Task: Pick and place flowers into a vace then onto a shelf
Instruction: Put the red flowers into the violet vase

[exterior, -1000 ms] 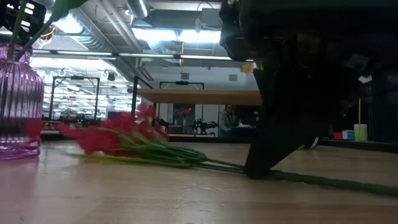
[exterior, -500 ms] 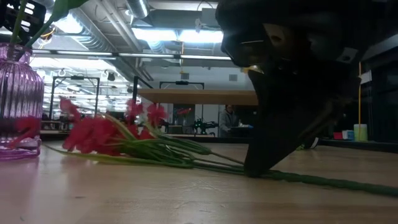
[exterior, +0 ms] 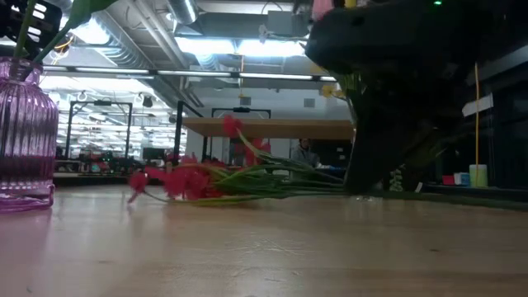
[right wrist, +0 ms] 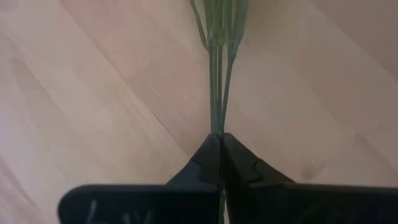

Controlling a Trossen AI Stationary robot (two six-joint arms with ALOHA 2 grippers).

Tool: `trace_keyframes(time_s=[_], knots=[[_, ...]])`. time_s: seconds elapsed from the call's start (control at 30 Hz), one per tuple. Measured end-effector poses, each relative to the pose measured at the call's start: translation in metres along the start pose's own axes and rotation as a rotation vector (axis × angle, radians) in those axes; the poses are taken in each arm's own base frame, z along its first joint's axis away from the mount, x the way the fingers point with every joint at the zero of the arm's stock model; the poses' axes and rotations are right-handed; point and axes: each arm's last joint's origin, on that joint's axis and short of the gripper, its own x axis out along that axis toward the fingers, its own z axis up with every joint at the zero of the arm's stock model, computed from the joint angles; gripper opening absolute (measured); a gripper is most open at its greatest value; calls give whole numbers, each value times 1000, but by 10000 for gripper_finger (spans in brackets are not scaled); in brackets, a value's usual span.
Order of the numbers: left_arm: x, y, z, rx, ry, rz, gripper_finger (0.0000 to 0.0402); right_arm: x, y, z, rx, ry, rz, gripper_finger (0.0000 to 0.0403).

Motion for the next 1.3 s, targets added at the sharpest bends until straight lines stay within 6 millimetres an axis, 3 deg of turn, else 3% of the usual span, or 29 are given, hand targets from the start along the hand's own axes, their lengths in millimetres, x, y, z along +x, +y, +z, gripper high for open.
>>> trace_keyframes(time_s=[0.7,1.3], knots=[[0,0,0,3,4,-3,7,-73,-13,12,12,-159,53,0],[0,0,0,3,3,-2,6,-126,-15,-21,34,-240,161,0]])
